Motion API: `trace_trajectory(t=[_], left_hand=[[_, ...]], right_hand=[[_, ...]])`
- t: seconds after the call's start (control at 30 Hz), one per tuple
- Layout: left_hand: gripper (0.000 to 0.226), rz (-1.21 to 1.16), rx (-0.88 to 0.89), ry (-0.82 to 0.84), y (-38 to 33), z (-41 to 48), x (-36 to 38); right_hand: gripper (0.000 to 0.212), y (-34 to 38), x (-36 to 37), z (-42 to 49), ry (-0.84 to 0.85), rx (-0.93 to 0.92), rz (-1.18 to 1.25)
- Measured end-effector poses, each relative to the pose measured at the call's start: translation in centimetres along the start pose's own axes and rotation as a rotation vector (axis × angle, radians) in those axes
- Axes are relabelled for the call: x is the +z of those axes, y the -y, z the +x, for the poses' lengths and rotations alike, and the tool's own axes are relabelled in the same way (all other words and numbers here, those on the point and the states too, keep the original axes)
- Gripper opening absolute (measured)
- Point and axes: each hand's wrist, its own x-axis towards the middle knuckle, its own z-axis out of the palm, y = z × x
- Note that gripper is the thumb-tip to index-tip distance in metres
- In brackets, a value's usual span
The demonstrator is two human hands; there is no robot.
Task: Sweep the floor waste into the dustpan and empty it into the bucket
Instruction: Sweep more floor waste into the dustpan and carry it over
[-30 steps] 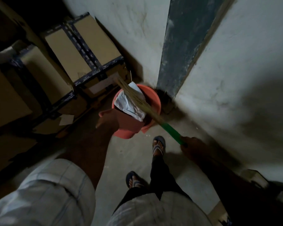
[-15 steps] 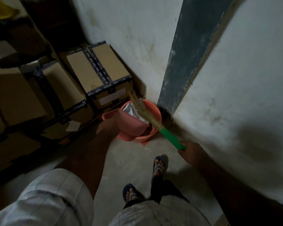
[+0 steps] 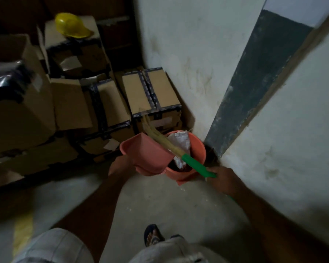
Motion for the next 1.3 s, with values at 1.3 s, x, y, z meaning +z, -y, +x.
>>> trace_trajectory(t=[1.3], left_hand=[[0.025,-0.615,-1.163,-0.714,61.9,-43.6,-7.9]], right_hand=[[0.054,60.0,49.0,-21.6,0.842,-0.897,-0.357]])
